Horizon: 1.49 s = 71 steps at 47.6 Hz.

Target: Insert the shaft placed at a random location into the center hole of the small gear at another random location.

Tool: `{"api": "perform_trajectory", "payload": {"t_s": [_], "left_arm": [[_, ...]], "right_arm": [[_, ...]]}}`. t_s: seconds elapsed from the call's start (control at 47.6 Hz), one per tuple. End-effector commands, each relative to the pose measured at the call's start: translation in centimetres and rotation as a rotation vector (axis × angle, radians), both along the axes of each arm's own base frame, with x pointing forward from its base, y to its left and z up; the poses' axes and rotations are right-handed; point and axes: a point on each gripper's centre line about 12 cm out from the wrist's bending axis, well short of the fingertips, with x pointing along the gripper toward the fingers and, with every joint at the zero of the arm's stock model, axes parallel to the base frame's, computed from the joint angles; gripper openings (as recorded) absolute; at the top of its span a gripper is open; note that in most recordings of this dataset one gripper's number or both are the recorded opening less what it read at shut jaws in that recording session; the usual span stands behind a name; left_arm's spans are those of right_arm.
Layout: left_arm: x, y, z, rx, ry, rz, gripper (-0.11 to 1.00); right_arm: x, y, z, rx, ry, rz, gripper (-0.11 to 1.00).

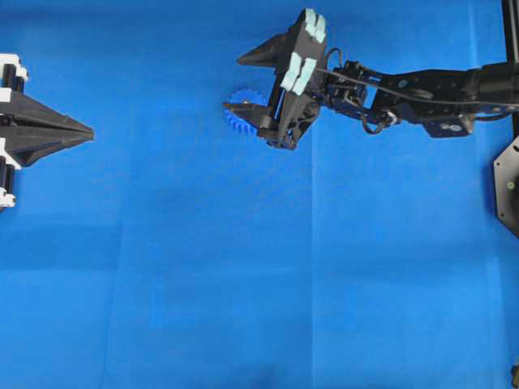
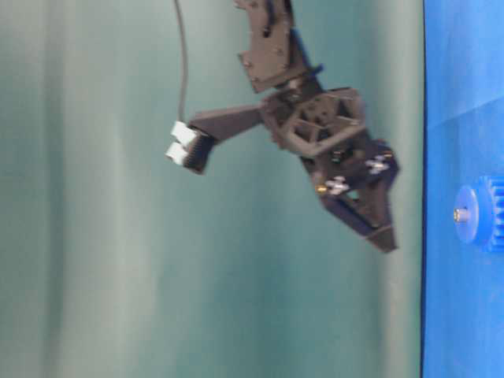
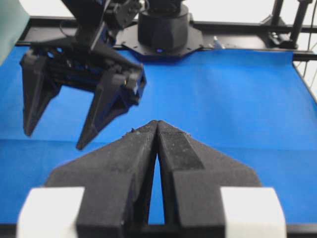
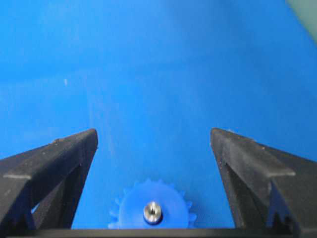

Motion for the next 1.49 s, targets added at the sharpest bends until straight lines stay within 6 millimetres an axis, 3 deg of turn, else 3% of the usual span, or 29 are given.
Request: {"api": "perform_trajectory", "payload": {"t_s": [0.0,0.252,0.483,1.176,1.47], "left_arm": [[0.1,0.1,0.4,0.003,-0.012,0.002,0.0],[0.1,0.1,0.5,0.002,-0.014,0.003,0.0],[0.1,0.1,0.4,0.001,-0.011,0.002,0.0],[-0.4,0.1,0.8,0.002,-0.018,0.003,0.0],[-0.7,0.1,0.9,0.002,-0.018,0.003,0.0]], "right_arm": [[0.2,0.1,2.7,-0.015,-0.063,0.004,0.85],[-0.1,0.2,3.3,-0.01,-0.065,0.008,0.84],[-1.6,1.2,4.0,-0.006,-0.061,0.025,0.84],[-12.0,4.9,4.9,0.009,-0.081,0.077,0.84],[-13.5,5.1,5.3,0.008,-0.095,0.081,0.84]]}}
